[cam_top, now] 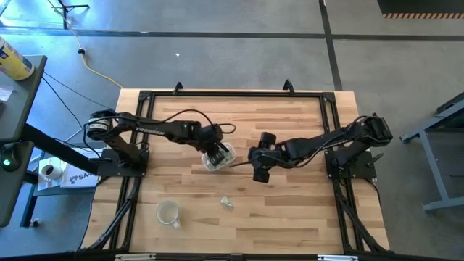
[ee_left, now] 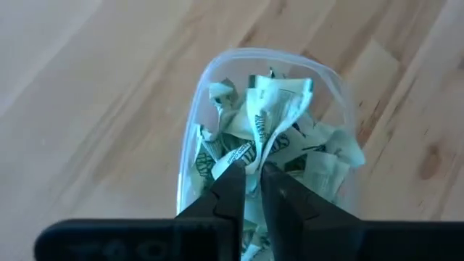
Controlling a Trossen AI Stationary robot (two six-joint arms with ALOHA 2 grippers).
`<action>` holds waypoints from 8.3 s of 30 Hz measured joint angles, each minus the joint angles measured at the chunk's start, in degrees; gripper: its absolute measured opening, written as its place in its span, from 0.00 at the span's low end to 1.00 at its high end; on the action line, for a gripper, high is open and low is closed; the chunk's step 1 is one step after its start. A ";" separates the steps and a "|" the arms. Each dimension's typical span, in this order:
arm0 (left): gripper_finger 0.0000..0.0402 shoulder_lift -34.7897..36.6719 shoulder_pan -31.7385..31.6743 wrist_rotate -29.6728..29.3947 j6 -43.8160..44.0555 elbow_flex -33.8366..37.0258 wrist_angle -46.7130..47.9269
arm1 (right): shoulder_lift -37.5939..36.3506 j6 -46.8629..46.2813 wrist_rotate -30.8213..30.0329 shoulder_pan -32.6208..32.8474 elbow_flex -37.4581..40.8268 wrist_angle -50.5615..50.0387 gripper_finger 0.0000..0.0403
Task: Pick and place Stevia / Truvia into bins
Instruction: Put the stevia packet into the transparent container, then return to Home Position
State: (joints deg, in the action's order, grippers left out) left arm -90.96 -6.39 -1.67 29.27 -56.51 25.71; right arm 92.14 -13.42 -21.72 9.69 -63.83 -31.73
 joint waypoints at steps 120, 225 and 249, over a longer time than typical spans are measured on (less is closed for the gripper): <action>0.28 87.05 25.09 -14.56 -16.99 42.98 -20.35 | -92.03 -6.79 30.11 -6.25 56.17 37.17 0.60; 0.28 90.60 9.05 12.11 -21.46 55.89 -28.11 | -85.74 -11.62 23.62 -6.37 62.03 30.13 0.60; 0.28 90.60 9.05 12.13 -21.45 55.93 -28.11 | -85.74 -11.62 23.64 -6.36 62.03 30.12 0.60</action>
State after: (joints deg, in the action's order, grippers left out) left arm -0.36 2.66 10.46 7.81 -0.58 -2.40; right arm 6.39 -25.04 1.91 3.33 -1.80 -1.61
